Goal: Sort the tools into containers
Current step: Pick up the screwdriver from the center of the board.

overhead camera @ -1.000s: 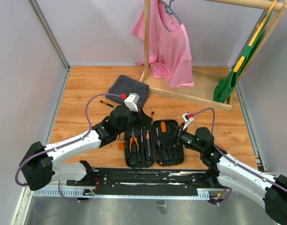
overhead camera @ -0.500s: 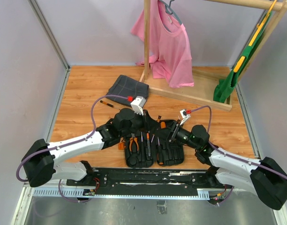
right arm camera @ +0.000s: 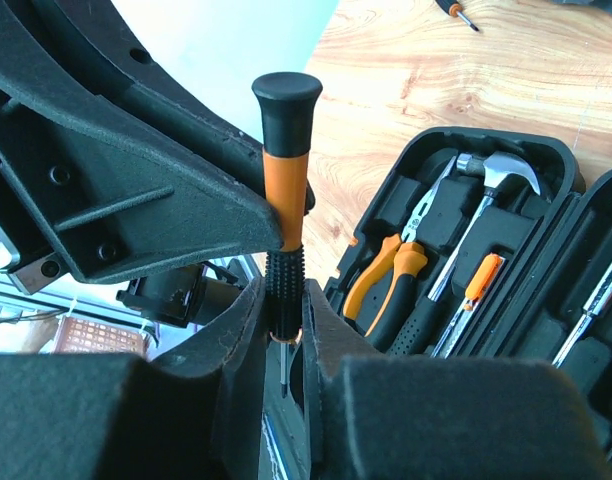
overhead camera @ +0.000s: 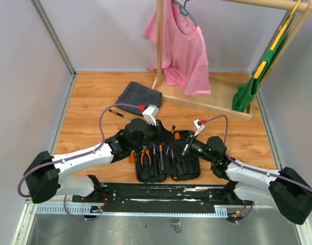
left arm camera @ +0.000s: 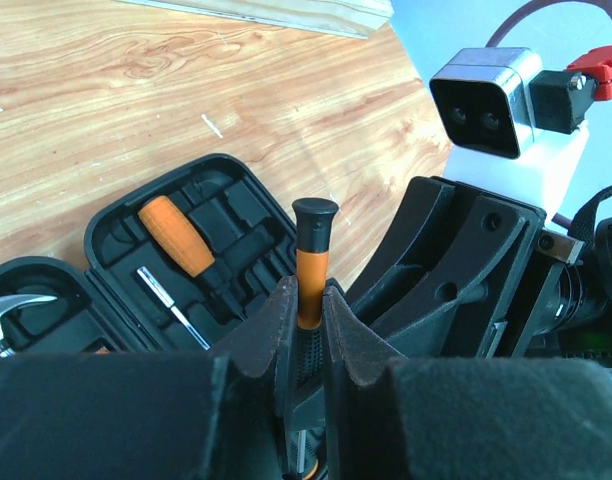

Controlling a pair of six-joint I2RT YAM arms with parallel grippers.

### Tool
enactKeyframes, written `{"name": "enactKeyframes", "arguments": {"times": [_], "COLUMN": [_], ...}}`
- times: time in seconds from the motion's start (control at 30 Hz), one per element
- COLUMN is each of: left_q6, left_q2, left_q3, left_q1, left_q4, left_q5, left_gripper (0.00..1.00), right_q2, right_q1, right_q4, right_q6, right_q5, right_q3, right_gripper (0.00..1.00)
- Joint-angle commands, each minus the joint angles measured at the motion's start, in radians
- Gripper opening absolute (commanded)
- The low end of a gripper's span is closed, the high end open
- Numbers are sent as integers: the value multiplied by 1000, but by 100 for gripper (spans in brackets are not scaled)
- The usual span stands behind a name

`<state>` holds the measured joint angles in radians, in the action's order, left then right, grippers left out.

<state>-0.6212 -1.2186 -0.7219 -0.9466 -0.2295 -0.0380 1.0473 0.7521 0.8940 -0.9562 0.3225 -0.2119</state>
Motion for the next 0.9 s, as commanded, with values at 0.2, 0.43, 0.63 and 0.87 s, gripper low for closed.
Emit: {"name": "enactKeyframes", "arguments": {"times": [0.2,0.43,0.63,0.87], "left_q6": [14,63,116,123], "left_q2": [41,90,113,147], "left_q3": [-43,-105,-159,-179], "left_q1": [-13,-13,-13,-12], "left_q4": [-11,155,327,417], "left_q5": [-20,-106,-187,-238], "left_gripper": [32,39,40,48], "right_q2": [-29,-163,-295,-401], "right_q1": [10,18,18,20], "right_q4": [-24,-346,-517,-475], "right_q6": [41,169,347,670], "right_q5": [-18,-220,-444,-415], "right_q3": [-11,-69,-94,-96], "right_gripper": [1,1,1,1]}}
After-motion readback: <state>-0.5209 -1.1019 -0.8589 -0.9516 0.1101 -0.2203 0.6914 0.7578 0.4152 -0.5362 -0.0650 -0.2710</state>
